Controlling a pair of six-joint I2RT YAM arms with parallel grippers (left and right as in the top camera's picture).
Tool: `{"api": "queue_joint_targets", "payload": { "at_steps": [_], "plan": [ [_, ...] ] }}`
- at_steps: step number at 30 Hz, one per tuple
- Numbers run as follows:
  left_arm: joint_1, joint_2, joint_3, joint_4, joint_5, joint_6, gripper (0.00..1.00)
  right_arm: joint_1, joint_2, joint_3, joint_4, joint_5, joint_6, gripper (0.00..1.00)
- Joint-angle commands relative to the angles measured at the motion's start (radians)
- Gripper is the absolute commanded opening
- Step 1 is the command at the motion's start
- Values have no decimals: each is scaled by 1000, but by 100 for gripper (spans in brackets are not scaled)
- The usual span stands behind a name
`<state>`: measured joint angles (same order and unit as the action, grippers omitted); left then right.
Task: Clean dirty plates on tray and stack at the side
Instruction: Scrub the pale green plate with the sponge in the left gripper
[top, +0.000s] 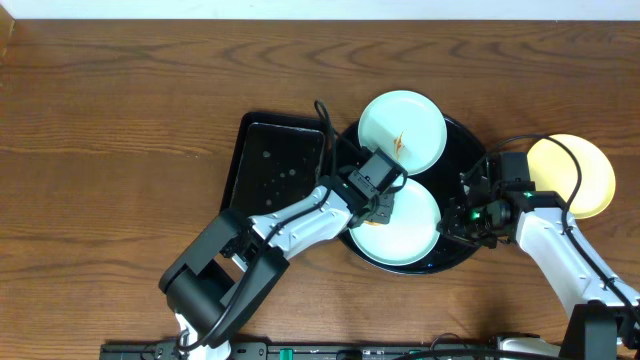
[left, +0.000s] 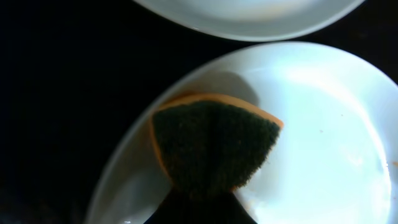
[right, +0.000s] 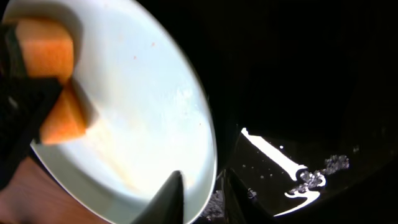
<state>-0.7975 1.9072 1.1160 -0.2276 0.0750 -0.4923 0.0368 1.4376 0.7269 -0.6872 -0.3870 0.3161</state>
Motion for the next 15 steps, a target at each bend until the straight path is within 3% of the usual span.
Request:
{"api": "queue_joint_targets", "payload": {
  "at_steps": [1,3,6,11,15],
  "plan": [
    [5,-43,8,-10,8,37,11,10,-14,10,3,-6,5,31],
    [4,-88,8,-20,30,44,11,10,-14,10,3,-5,3,38],
    [6,-151,8,-28,29,90,11,10,-14,10,3,3,1,38],
    [19,-237,8,-58,-90,133,11,10,-8,10,3,17,2,31],
    [40,-229,6,-77,-95,137,11,10,11,10,3,18,1,30]
  ]
}}
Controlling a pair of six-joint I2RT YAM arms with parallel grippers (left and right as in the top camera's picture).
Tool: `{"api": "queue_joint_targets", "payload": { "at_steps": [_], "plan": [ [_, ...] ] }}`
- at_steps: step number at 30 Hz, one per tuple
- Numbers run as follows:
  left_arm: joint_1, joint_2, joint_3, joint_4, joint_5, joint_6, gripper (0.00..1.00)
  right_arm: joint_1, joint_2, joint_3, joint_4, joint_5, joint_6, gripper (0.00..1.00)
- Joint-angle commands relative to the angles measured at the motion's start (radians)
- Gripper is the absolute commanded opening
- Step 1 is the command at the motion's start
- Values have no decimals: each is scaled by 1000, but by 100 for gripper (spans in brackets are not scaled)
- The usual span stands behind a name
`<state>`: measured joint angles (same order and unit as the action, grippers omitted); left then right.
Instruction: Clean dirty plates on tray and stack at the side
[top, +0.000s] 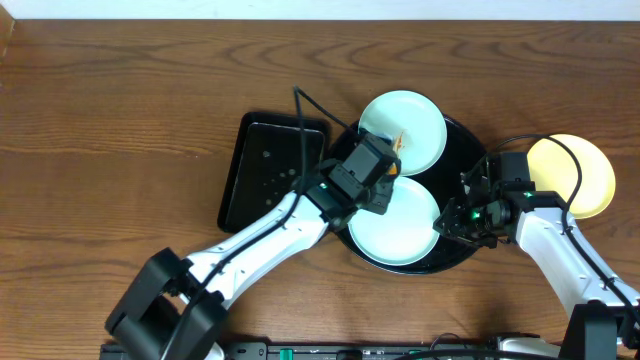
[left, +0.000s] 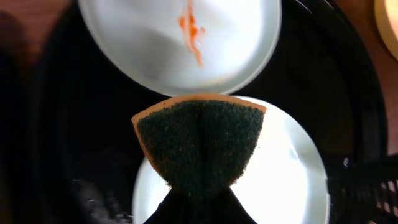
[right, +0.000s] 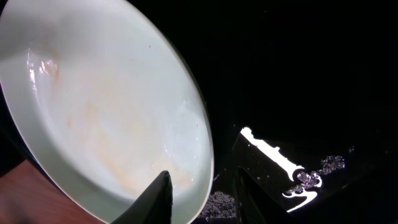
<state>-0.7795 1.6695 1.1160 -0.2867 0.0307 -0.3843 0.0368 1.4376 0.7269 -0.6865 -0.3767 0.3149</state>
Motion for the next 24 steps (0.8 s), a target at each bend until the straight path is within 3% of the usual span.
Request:
{"api": "queue_joint_targets", "payload": {
  "at_steps": [1,11,15,24],
  "plan": [
    [26,11,6,-24,-50,29,11,10,19,10,2,10,2,30],
    [225,18,1,-92,-51,29,11,11,135,10,91,9,2,23],
    [346,18,1,-108,-49,29,11,11,150,10,129,8,3,2],
    [480,114,0,-124,48,40,11,10,67,18,157,4,-53,1]
  ]
}}
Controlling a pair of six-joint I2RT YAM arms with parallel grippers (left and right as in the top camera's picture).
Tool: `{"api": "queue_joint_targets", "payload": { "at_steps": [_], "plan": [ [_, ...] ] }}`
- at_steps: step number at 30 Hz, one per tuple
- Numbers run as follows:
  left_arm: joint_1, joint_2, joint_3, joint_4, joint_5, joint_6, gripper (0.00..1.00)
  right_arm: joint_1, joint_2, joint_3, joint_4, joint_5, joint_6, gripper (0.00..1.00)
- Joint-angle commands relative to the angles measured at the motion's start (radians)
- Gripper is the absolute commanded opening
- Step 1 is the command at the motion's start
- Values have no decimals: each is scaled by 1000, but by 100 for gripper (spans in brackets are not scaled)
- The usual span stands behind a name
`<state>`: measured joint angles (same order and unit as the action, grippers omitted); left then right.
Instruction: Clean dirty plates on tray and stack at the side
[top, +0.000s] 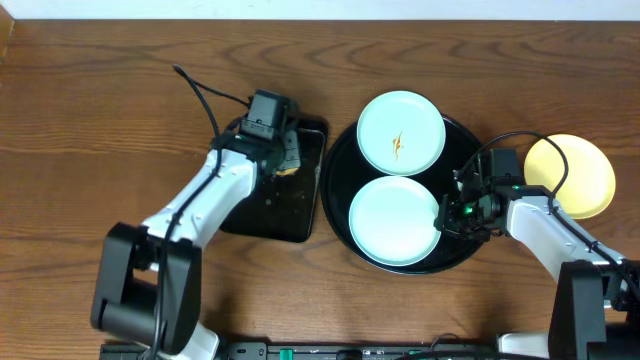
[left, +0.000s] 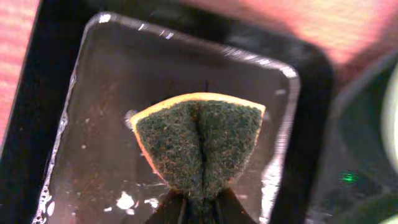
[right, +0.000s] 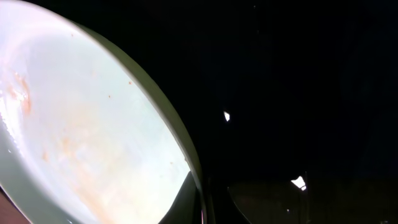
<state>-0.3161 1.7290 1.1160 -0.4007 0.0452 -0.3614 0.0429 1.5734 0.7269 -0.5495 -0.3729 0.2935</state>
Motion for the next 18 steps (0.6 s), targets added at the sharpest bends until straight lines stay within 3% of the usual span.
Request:
{"api": "queue_joint_targets", "payload": {
  "at_steps": [1,3,9,13,16,18],
  "plan": [
    [18,71,0,-10,34,17,11,3,-98,22,18,12,-33,1],
    [18,99,0,-9,34,17,11,0,-152,32,15,55,-32,1],
    [18,170,0,14,38,17,11,-26,-355,82,94,452,-85,1],
    [19,171,1,37,38,18,11,-26,-414,82,172,531,-170,1],
    [19,171,1,86,221,179,8,-26,-449,82,193,703,-179,1],
    [19,171,1,97,254,209,8,-27,-451,82,198,820,-179,1]
  ]
}}
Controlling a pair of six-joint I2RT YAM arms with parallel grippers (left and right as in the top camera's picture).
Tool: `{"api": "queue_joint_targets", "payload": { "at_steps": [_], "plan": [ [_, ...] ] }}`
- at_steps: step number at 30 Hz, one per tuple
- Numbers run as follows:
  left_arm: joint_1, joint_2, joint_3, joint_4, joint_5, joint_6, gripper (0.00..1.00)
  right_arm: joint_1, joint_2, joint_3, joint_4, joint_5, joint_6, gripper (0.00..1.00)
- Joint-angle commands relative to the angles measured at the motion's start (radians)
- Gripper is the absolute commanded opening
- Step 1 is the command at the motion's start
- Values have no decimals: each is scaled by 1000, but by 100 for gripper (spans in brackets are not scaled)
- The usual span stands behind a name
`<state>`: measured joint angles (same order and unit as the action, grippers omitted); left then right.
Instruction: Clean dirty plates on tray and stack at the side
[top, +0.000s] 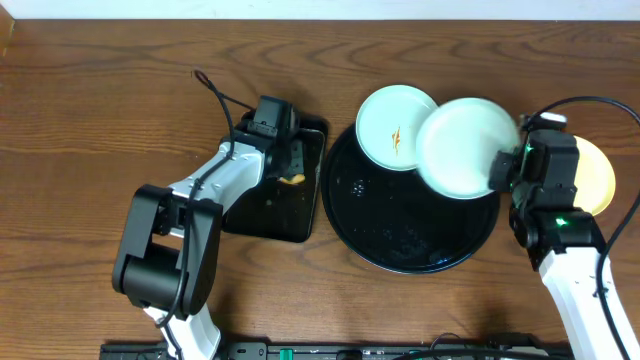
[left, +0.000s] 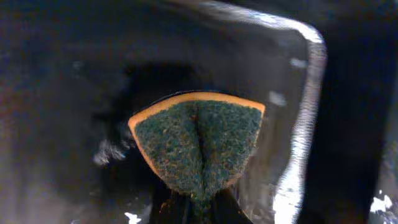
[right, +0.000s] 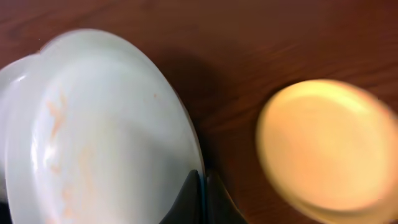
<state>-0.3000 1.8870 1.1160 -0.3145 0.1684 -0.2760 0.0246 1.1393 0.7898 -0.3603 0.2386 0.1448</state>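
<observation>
My right gripper (right: 201, 198) is shut on the rim of a pale green plate (top: 462, 147), held lifted above the round black tray (top: 415, 250) near its right side. A second pale green plate (top: 392, 128) with an orange smear lies at the tray's far edge, partly under the lifted one. A yellow plate (right: 320, 143) rests on the table to the right. My left gripper (left: 196, 208) is shut on a folded orange sponge with a green scouring face (left: 198, 143), down inside the rectangular black basin (top: 270, 210).
The wet black basin (left: 292, 124) sits left of the round tray, with little gap between them. Brown wooden table (top: 100, 120) lies all around. The left arm's cable (top: 215, 90) loops over the table behind the basin.
My right gripper has raised the cleaned plate off the tray and carried it up and to the right, toward the yellow plate. My left gripper has sunk lower into the basin with the sponge.
First my left gripper held the sponge on the near plate while my right gripper stood at that plate's rim. Then the sponge hung above the plate. Later the sponge was over the basin. Now it sits in the basin and the plate is held aloft.
</observation>
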Motion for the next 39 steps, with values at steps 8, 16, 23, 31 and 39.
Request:
{"api": "queue_joint_targets", "payload": {
  "at_steps": [8,16,23,31,39],
  "plan": [
    [3,14,1,-8,82,119,7,-104,-15,19,40,385,-14,1],
    [3,14,1,-28,-198,-53,19,-290,11,19,80,342,46,1],
    [3,14,1,-17,11,88,13,-405,117,19,117,245,79,1],
    [3,14,1,-45,-24,88,27,-416,163,19,53,-13,86,21],
    [3,14,1,-51,-23,88,27,-416,164,19,13,5,113,34]
  ]
}}
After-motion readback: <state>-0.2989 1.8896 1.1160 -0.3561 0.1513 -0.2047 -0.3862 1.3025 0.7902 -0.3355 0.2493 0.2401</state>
